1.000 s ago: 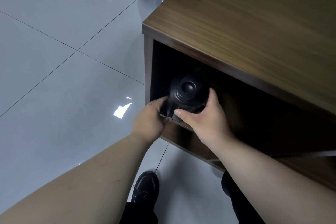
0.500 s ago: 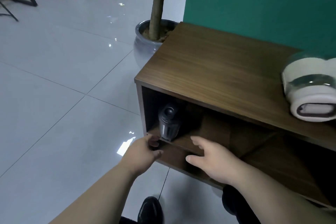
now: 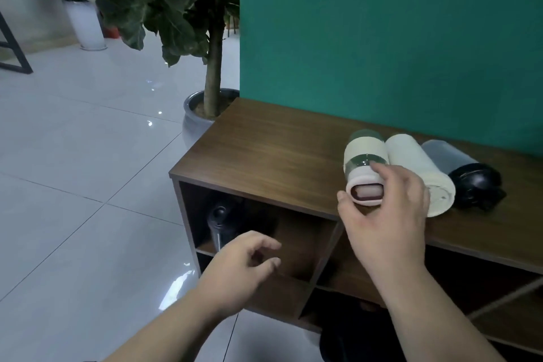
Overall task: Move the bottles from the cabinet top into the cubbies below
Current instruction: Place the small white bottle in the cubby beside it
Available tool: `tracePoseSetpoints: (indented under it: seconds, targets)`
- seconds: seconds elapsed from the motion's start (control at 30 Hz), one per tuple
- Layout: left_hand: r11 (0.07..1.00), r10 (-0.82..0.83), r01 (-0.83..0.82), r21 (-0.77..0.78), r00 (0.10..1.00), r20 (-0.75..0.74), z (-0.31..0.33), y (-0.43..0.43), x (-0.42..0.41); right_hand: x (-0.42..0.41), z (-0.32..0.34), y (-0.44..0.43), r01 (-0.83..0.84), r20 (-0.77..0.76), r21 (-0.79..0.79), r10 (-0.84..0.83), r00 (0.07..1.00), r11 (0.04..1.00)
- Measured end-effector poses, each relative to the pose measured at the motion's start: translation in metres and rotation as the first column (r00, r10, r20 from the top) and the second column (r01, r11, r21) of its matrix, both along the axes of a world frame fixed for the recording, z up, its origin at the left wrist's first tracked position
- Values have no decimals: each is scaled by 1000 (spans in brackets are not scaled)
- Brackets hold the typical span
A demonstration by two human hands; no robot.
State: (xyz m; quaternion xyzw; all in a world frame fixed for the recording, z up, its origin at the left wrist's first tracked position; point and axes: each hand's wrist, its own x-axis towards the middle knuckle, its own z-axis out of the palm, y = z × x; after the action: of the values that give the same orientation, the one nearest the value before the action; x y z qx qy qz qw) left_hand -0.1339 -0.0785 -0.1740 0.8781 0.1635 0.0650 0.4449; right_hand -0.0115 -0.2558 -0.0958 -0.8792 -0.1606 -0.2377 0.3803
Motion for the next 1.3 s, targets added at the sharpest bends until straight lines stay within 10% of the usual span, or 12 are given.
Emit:
tracePoseSetpoints:
  seconds: [0.47, 0.7, 0.9, 1.13, 1.3]
  targets:
    - [991, 97, -93, -96, 994, 47, -40, 27, 21, 57, -41, 32, 108, 31, -52, -106, 994, 993]
    - [977, 107, -73, -200, 980, 166, -34, 33, 19, 27, -27, 15, -260, 81, 259, 247, 966, 930]
    - [808, 129, 158, -568, 893, 431, -30, 42, 12, 8, -23, 4, -686, 126, 307, 686, 717, 660]
    - [948, -50, 57, -313, 998, 32, -68, 33, 19, -6, -62, 8, -659, -228, 43, 650, 725, 751]
    - [973, -72, 28, -228, 979, -189, -104, 27, 11, -30, -118, 18, -425, -569, 253, 489, 662, 869]
